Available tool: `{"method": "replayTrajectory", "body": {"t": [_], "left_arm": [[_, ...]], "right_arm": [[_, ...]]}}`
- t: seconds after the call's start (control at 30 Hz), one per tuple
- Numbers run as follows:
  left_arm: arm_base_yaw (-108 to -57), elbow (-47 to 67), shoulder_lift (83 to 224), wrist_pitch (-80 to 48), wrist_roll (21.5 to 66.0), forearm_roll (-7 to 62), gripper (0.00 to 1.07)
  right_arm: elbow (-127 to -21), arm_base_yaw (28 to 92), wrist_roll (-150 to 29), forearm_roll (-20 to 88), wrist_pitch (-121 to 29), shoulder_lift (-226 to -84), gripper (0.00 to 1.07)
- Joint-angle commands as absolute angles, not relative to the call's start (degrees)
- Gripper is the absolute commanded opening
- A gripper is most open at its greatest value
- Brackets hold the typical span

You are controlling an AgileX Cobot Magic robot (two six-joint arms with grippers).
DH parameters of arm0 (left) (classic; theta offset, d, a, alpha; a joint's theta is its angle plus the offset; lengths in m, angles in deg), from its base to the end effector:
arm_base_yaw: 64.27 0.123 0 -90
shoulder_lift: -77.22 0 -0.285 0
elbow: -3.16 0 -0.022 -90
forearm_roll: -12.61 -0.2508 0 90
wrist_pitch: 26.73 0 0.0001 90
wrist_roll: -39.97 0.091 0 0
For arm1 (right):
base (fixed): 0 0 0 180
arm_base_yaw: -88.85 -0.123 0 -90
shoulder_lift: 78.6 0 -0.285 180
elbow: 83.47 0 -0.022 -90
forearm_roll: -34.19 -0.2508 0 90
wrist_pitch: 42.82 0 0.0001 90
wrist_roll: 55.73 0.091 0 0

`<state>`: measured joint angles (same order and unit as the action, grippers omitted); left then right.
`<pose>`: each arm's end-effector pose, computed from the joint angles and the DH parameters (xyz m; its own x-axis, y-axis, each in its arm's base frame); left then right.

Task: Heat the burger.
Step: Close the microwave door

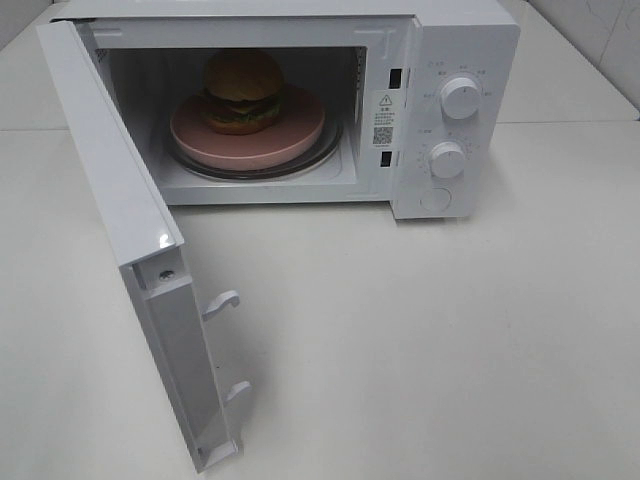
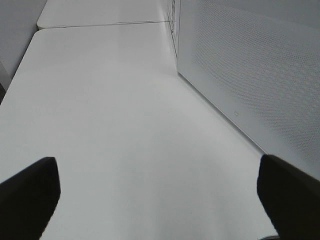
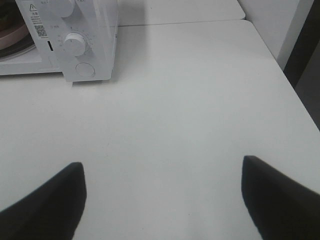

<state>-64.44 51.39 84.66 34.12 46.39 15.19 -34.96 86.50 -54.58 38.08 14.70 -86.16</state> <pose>-0.0066 -0.0036 0.2789 -0.4409 0.0912 -0.8929 0.0781 0.9949 0.0631 -0.0032 -0.0053 0.2824 -0.3990 -0.0328 -0.9164 0.0049 0.9993 -0.0379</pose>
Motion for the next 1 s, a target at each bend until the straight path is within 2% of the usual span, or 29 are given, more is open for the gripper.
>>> {"method": "replayTrajectory", "body": {"t": [0.03,0.83,1.0], "left_arm": [[-64.73,51.45,83.75,33.26,46.28,15.71,1.05],[-64.73,51.22,84.43,32.97,46.22,16.28,1.05],[-64.73,49.15,87.93,26.09,46.22,14.79,1.04]], "right_arm": [[-34.9,86.79,-54.29,38.25,14.42,-84.44,0.76],[-34.9,86.79,-54.29,38.25,14.42,-84.44,0.76],[-34.9,86.79,-54.29,38.25,14.42,-84.44,0.76]]}}
